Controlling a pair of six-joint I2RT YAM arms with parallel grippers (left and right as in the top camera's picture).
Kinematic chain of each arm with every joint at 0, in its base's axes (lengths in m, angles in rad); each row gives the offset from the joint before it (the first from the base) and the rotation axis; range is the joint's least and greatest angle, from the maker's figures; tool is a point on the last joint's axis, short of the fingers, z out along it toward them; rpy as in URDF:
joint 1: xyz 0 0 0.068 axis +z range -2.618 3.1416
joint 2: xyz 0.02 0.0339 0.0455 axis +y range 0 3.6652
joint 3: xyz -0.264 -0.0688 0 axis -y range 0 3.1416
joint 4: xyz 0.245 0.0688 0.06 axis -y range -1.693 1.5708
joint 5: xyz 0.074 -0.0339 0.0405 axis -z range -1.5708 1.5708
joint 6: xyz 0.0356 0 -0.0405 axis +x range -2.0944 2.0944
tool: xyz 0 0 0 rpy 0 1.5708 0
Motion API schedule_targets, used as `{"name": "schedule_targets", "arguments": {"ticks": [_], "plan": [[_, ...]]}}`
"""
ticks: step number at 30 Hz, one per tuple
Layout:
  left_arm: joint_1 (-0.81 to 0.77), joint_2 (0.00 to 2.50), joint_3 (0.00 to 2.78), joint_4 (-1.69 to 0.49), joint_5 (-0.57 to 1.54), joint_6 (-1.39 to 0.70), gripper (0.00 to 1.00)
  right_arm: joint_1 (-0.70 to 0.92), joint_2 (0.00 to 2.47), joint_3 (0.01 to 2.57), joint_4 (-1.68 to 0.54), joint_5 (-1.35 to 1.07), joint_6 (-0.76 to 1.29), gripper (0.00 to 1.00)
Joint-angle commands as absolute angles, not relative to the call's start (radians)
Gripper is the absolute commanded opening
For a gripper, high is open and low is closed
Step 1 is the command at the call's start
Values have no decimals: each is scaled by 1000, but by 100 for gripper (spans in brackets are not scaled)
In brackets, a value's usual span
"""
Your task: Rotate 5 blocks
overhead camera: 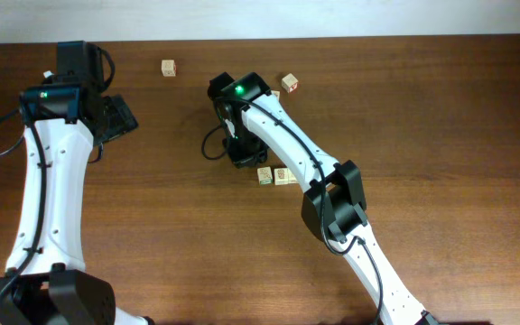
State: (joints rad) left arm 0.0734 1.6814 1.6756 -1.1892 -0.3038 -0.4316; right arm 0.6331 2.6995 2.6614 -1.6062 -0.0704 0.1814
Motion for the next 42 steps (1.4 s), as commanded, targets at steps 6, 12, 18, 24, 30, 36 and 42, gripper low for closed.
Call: {"name": "schedule_targets", "arguments": {"ticks": [6,12,18,24,30,36,42], "plan": [[73,1683,1689,-1191,-318,-445,99,638,2676,2589,-1555,-67,195,4],[73,1683,1689,-1191,-318,-445,99,627,2676,2589,-1554,-67,196,5],[73,1683,1689,-1191,-318,-445,99,611,2676,2589,-1567,-68,200,4],[73,1683,1689,-1191,-318,-445,99,606,2676,2589,-1582,-68,199,4],[73,1683,1689,-1190,-318,-445,99,606,2676,2589,-1592,-67,200,4],[73,1683,1689,-1191,-318,-445,99,606,2676,2589,-1601,-31,243,4],[73,1683,1689,-1191,-318,-445,99,596,2676,2589,-1597,-15,257,4]]}}
